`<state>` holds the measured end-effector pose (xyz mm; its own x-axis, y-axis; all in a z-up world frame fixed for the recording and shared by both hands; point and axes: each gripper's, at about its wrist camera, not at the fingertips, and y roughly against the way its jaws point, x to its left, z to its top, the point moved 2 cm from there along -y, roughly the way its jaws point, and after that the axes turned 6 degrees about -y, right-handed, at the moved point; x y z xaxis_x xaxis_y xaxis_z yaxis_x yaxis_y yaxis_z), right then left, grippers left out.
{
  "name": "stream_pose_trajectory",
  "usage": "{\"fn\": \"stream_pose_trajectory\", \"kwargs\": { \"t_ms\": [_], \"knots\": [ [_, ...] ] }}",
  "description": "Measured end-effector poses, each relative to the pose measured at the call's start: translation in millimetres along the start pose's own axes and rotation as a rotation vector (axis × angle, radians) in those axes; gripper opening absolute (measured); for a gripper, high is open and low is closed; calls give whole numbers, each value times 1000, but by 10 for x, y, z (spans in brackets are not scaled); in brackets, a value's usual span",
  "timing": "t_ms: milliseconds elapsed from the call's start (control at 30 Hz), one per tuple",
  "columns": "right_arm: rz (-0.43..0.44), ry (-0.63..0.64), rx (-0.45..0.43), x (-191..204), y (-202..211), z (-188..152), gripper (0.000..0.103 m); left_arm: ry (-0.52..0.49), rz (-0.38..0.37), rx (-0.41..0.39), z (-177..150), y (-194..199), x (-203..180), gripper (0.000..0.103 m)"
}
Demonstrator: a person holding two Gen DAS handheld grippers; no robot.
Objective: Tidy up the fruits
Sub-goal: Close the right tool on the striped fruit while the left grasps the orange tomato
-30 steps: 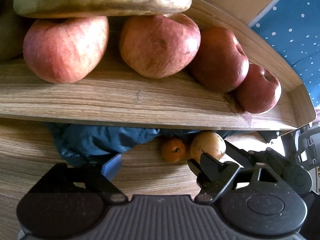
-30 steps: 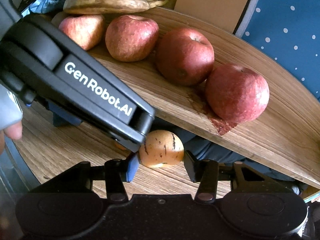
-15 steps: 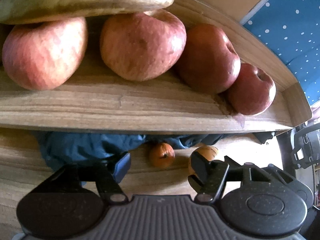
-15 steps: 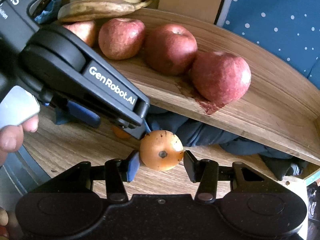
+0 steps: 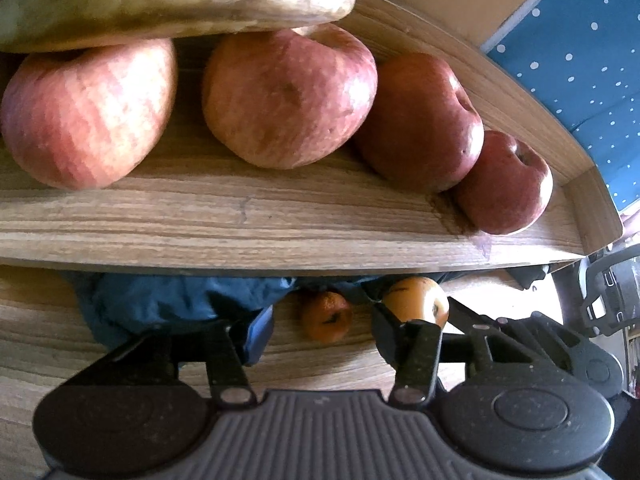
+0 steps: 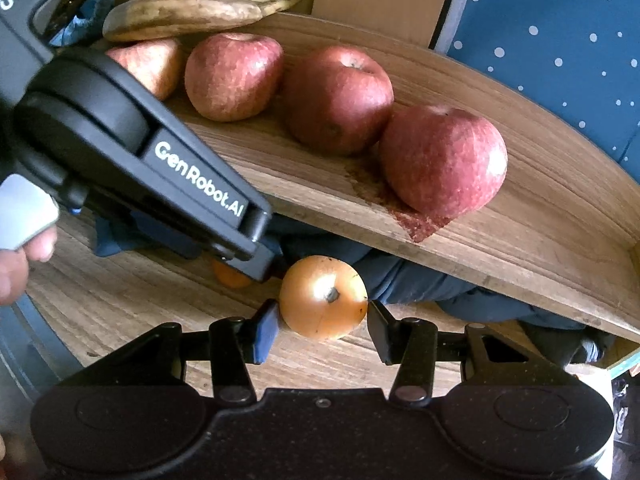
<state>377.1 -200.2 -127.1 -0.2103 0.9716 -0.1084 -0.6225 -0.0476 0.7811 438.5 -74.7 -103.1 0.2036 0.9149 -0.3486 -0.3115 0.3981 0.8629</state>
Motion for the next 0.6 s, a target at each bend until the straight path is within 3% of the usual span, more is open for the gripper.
{"fn": "stream_pose_trajectory", "kwargs": {
  "t_ms": [433,600],
  "knots": [
    [10,67,6,97,-21,-2,50,-16,-17,12,6,-42,-40,32],
    [19,57,-8,93,53,-82,49,-18,-17,14,-32,6,18,31]
  ]
}}
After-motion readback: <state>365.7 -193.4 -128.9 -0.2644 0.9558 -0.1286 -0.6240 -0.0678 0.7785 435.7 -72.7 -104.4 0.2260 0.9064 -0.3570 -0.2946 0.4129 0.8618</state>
